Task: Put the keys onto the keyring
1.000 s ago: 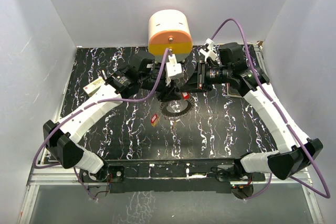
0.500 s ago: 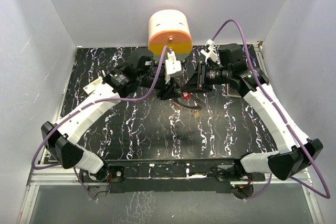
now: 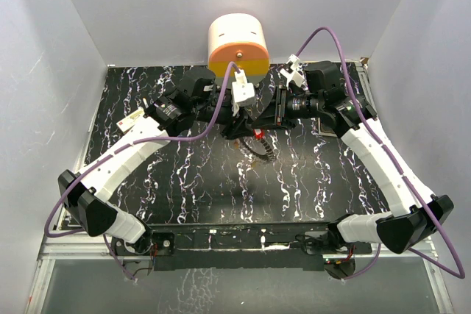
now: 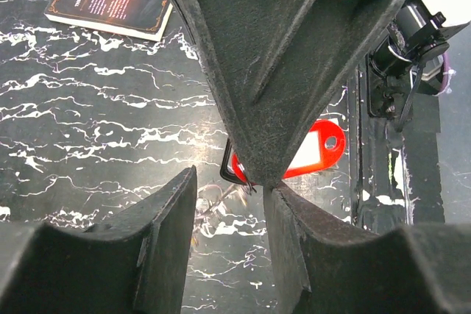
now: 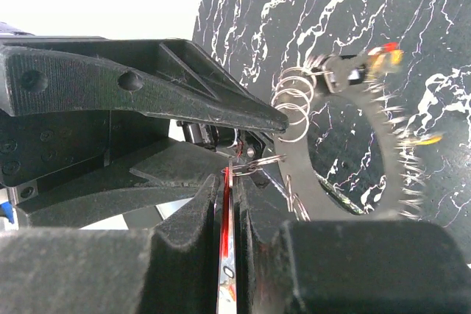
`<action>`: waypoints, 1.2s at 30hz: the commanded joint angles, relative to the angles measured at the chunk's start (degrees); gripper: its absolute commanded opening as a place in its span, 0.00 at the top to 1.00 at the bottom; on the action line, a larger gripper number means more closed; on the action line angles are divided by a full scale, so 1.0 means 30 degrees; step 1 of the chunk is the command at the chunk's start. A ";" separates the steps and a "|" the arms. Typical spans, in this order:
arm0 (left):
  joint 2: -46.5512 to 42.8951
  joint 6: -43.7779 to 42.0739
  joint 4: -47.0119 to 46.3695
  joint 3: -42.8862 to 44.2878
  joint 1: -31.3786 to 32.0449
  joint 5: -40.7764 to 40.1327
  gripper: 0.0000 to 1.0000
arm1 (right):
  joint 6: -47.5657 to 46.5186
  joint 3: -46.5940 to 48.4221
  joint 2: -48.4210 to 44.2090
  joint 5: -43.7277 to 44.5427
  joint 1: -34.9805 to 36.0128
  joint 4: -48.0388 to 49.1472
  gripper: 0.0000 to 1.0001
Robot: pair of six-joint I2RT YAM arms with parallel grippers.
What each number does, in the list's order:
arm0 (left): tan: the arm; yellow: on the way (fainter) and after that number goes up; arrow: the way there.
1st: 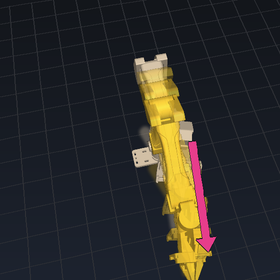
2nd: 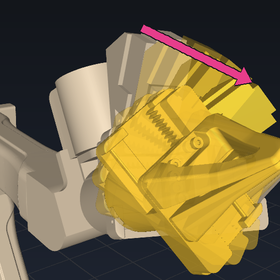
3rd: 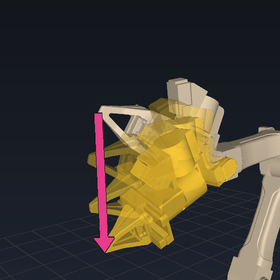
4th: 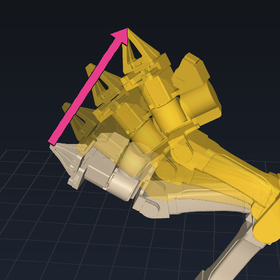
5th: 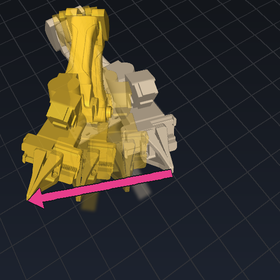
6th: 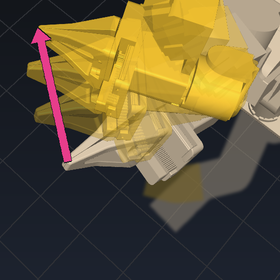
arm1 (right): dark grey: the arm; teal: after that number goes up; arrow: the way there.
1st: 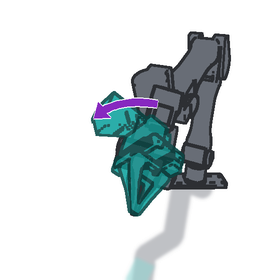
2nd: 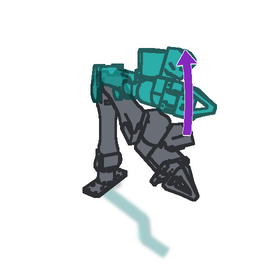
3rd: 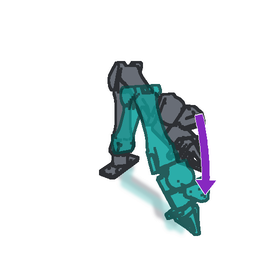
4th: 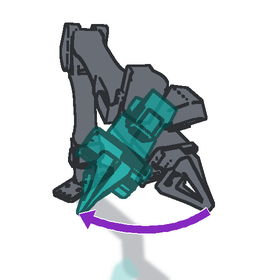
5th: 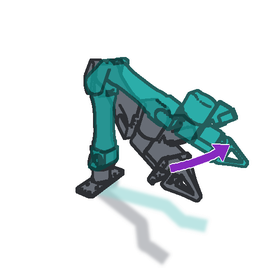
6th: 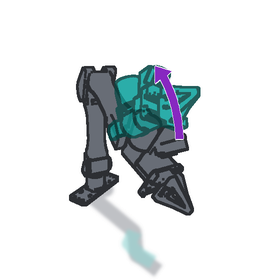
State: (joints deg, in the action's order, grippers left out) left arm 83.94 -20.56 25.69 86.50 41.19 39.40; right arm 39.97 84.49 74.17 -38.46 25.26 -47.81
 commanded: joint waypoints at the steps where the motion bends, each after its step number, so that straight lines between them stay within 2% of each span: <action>1: -0.0060 0.0159 -0.0278 0.0431 0.0186 -0.0089 0.63 | 0.0355 0.0171 -0.0933 0.0015 0.0091 0.1571 0.92; 11: -0.0130 0.0044 0.0130 0.0458 0.0179 -0.0063 0.81 | 0.0366 0.0326 -0.1037 0.0046 0.0082 0.1567 0.92; 17: -0.0017 -0.0131 0.0136 0.0648 0.0185 -0.0009 0.86 | 0.0416 0.0293 -0.1074 0.0020 0.0106 0.1610 0.92; 22: 0.0116 -0.0293 0.0402 0.0848 0.0215 -0.0229 1.00 | 0.0447 0.0147 -0.1136 -0.0056 0.0114 0.1727 0.92; 30: 0.0212 -0.0470 0.0694 0.1188 0.0238 -0.0255 1.00 | 0.0512 -0.0189 -0.1136 -0.0100 0.0131 0.1788 0.92; 36: -0.0101 -0.0723 0.0803 0.0975 0.0230 -0.0305 1.00 | 0.0956 -0.0148 -0.1433 0.1163 0.0090 0.1918 0.92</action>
State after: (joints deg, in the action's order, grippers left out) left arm 85.10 -21.58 27.46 87.74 41.50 37.65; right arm 40.93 83.44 72.97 -36.45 25.39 -47.70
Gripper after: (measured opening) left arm 0.011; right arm 0.120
